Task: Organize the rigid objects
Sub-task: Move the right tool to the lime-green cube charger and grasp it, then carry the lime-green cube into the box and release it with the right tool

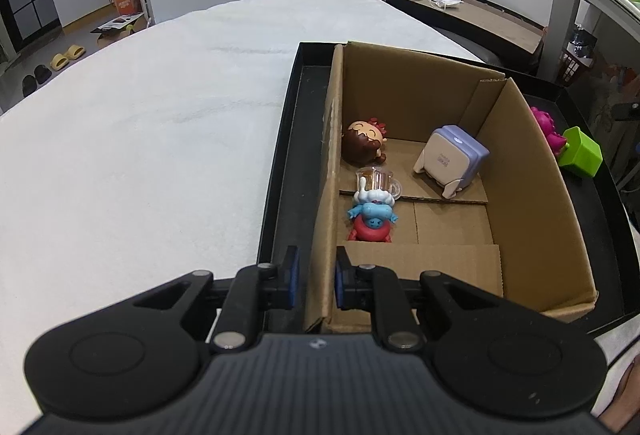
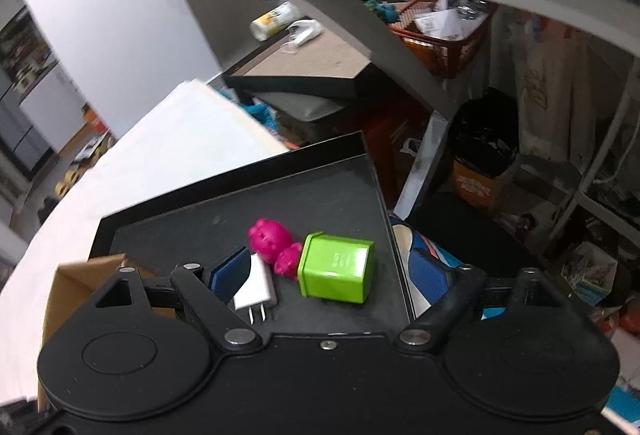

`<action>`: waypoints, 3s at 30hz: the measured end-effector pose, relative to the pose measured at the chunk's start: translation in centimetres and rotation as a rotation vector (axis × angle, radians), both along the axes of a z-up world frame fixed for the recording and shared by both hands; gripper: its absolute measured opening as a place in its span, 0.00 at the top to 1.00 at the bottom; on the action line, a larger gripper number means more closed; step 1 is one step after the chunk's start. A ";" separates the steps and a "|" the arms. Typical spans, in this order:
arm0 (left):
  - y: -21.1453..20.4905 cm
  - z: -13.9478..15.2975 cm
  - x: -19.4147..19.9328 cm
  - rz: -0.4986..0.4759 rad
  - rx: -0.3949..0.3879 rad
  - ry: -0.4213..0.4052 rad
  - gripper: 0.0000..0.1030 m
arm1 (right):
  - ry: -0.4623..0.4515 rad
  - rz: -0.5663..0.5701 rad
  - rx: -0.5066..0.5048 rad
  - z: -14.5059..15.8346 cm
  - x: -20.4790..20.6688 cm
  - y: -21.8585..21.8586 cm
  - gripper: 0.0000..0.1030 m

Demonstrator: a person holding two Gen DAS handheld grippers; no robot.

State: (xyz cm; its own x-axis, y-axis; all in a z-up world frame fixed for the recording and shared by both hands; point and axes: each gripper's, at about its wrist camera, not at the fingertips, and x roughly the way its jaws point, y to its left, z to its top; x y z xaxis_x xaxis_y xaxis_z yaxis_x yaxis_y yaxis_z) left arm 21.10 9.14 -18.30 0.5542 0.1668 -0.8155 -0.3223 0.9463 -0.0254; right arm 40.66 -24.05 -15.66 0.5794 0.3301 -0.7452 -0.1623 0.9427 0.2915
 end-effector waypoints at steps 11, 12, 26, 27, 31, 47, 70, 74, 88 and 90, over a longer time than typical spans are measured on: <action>0.1 -0.1 0.0 -0.003 -0.005 -0.001 0.84 | -0.022 0.026 -0.082 -2.2 0.8 2.7 0.17; 0.1 -0.2 0.1 -0.003 -0.007 0.002 0.84 | -0.022 0.030 -0.084 -2.3 0.9 2.9 0.18; -0.1 -0.1 0.1 -0.011 0.000 0.002 0.85 | 0.032 0.099 -0.080 -3.1 0.7 3.6 0.52; -0.1 0.0 0.1 -0.011 0.003 0.004 0.85 | 0.025 0.103 -0.081 -2.8 0.5 3.7 0.52; -0.1 0.0 0.1 -0.011 -0.001 0.004 0.85 | -0.003 0.115 -0.067 -1.7 -0.1 3.8 0.52; -0.2 0.3 -0.2 -0.014 -0.001 -0.002 0.85 | -0.123 0.220 0.022 2.7 -3.1 5.0 0.52; -0.2 0.2 -0.1 -0.018 -0.012 -0.005 0.85 | -0.246 0.420 0.062 5.1 -6.6 9.8 0.52; 0.0 0.1 -0.1 -0.020 -0.017 -0.006 0.85 | -0.273 0.476 0.073 5.4 -7.4 11.3 0.52; 0.4 0.0 -0.1 -0.017 -0.038 -0.009 0.85 | -0.226 0.609 0.042 4.1 -9.5 14.6 0.52; 0.5 0.0 -0.1 -0.017 -0.038 -0.010 0.85 | -0.215 0.631 0.039 3.8 -9.8 15.1 0.52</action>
State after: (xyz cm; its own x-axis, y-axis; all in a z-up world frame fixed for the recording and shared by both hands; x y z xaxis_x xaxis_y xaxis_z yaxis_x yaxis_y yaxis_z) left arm 20.97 9.59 -18.30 0.5652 0.1259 -0.8153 -0.3053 0.9500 -0.0649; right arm 30.82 -8.90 -11.83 0.4008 0.6790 -0.6151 -0.7377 0.6373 0.2228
